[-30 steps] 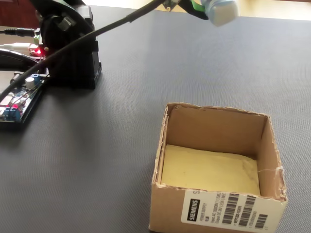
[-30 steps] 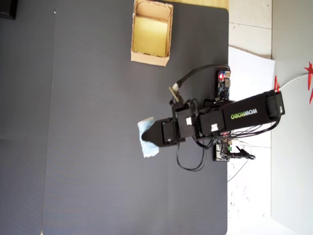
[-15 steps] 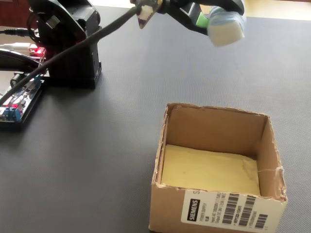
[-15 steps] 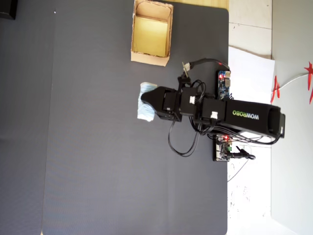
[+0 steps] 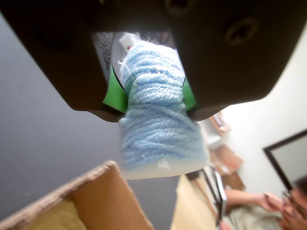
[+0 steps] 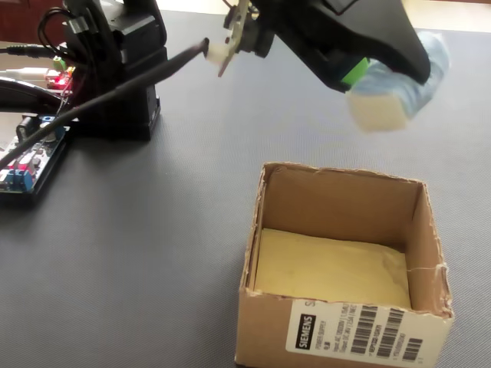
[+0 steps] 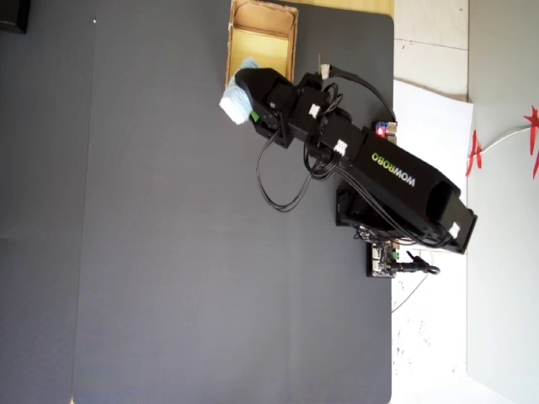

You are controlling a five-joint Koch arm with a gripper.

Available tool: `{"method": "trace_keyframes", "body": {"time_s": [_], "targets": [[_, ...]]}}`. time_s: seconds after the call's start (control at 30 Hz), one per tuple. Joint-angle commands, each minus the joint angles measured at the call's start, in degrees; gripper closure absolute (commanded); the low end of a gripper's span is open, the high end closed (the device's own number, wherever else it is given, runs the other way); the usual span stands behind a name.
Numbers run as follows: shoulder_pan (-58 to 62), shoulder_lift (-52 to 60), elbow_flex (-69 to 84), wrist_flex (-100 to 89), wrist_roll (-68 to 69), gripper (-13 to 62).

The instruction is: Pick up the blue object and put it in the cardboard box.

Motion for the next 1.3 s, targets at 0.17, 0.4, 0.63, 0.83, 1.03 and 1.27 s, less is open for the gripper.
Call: {"method": "trace_keyframes", "body": {"time_s": [0.17,0.4,0.63,0.83,1.03,1.27], "targets": [[5.63,-7.12,-10.37,-4.57,0.09,41.9],[10.63,-10.28,-10.02,-3.25,0.09,41.9],[13.45,-9.93,-5.27,-2.11,0.97,37.4],[14.59,-8.96,-3.08,-2.11,0.88,36.6],[14.59,-8.61,-3.87,3.34,2.46,20.0],[15.38,-7.82,-4.31,2.55,2.2,15.9]]}}
